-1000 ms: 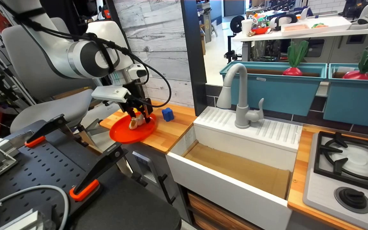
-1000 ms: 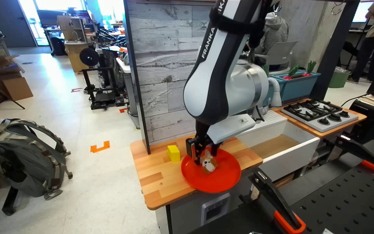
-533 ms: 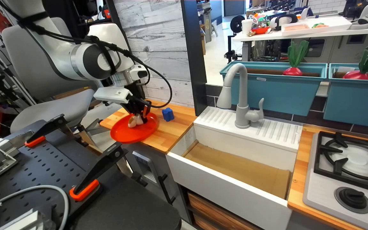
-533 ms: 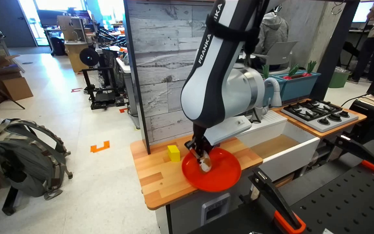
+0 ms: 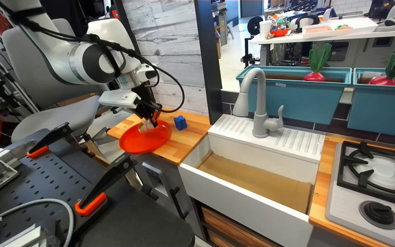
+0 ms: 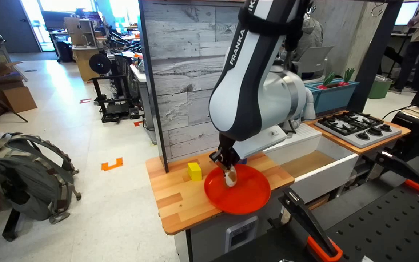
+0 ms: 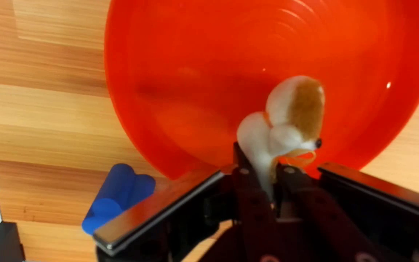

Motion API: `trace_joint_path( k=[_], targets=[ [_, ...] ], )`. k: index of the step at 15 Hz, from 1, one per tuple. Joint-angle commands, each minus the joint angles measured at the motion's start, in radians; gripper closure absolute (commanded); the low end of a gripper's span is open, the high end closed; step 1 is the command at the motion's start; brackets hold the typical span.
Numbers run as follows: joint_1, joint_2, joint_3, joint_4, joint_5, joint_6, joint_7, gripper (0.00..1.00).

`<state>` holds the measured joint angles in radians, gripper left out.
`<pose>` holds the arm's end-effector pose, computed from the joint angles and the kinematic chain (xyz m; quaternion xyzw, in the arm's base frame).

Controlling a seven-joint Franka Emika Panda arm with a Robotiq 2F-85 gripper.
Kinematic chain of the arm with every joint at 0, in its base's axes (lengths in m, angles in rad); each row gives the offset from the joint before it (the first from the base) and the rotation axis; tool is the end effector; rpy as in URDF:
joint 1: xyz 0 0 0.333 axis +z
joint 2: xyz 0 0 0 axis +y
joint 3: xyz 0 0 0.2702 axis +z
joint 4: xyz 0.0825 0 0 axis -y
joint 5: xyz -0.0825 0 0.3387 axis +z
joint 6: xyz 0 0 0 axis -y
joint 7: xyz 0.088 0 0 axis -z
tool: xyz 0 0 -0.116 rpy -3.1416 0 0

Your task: Slide the tap to the center of the sink, remove the toy from the orange plate and put it on the base top

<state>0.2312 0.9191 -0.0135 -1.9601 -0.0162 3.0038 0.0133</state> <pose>0.5214 0.1160 0.0214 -0.9917 -0.1127 -0.0626 0.0004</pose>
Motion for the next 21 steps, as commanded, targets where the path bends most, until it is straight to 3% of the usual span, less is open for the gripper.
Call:
trace_joint_path(
  k=[1,7,14,21],
  targets=[
    [-0.018,-0.109,-0.021,-0.143,-0.029,0.098,-0.014,0.98],
    [-0.113,-0.168,-0.031,-0.229,-0.031,0.169,-0.069,0.98],
    [-0.255,-0.128,0.003,-0.223,-0.044,0.161,-0.152,0.98],
    [-0.27,-0.055,-0.017,-0.169,-0.054,0.149,-0.153,0.98]
  ],
)
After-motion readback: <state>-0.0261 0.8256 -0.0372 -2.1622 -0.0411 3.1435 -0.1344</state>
